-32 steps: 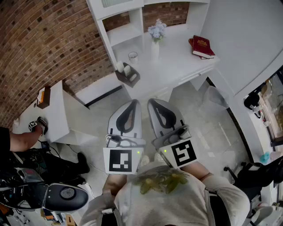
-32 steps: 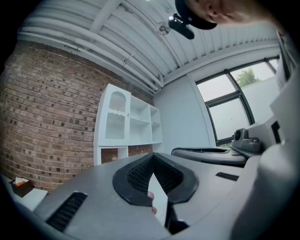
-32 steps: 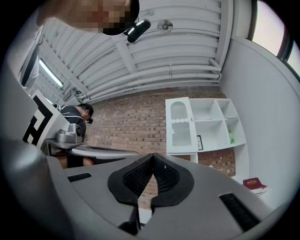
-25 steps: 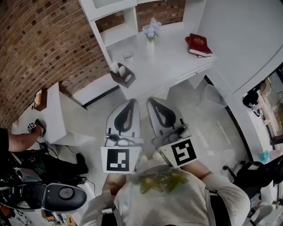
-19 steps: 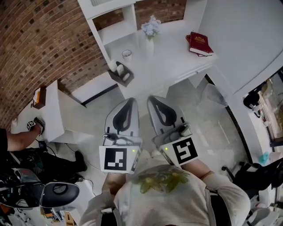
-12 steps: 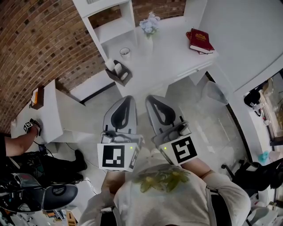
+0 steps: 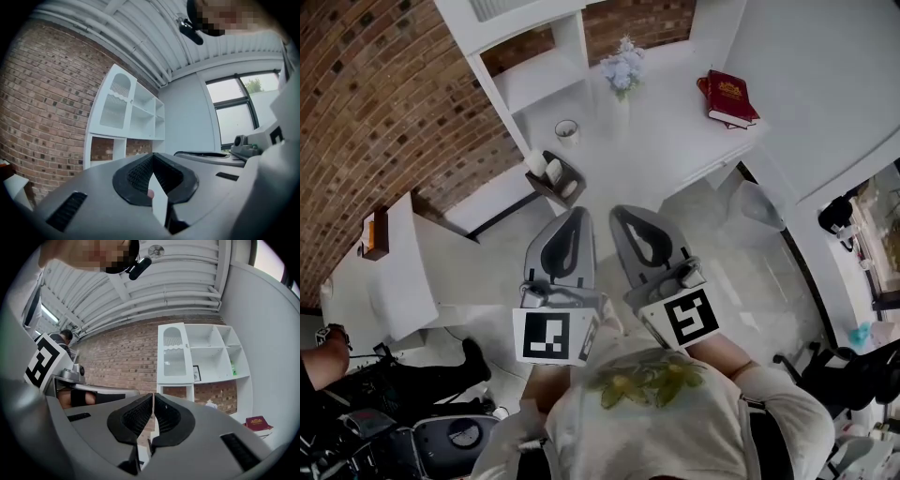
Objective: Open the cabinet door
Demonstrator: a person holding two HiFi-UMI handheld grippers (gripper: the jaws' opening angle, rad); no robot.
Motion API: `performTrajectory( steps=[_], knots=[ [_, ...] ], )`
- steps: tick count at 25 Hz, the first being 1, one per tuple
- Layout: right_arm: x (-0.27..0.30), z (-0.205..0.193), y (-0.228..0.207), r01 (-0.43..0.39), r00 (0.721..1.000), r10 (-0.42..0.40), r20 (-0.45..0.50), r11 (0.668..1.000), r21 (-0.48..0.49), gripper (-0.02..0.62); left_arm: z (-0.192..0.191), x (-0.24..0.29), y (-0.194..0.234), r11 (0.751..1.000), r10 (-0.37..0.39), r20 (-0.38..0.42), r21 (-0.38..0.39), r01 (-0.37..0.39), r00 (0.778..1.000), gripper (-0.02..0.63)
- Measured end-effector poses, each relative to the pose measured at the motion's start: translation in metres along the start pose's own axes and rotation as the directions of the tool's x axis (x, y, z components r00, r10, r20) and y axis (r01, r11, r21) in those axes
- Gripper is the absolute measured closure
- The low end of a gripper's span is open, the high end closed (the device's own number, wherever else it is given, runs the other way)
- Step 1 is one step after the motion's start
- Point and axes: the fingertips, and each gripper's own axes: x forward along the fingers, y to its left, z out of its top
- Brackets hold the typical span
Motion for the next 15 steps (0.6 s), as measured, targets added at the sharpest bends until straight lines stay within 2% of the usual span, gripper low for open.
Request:
performTrajectory(
  steps=[6,15],
  knots=[
    [0.057,-0.008,0.003,-0.014,1.0,0.013,-0.008,1.0,-0.014,0.571,-0.002,0.024,0.049,1.0,0.002,-0.007,-0.011,-0.003,1.0,0.596],
    [0.116,-0.024,0.004,-0.01,1.0,0.01,-0.018,1.0,-0.012,0.571,-0.004,0.051,0.106,0.999,0.038,-0.002,0.036,-0.038,0.999,0.596]
  ],
)
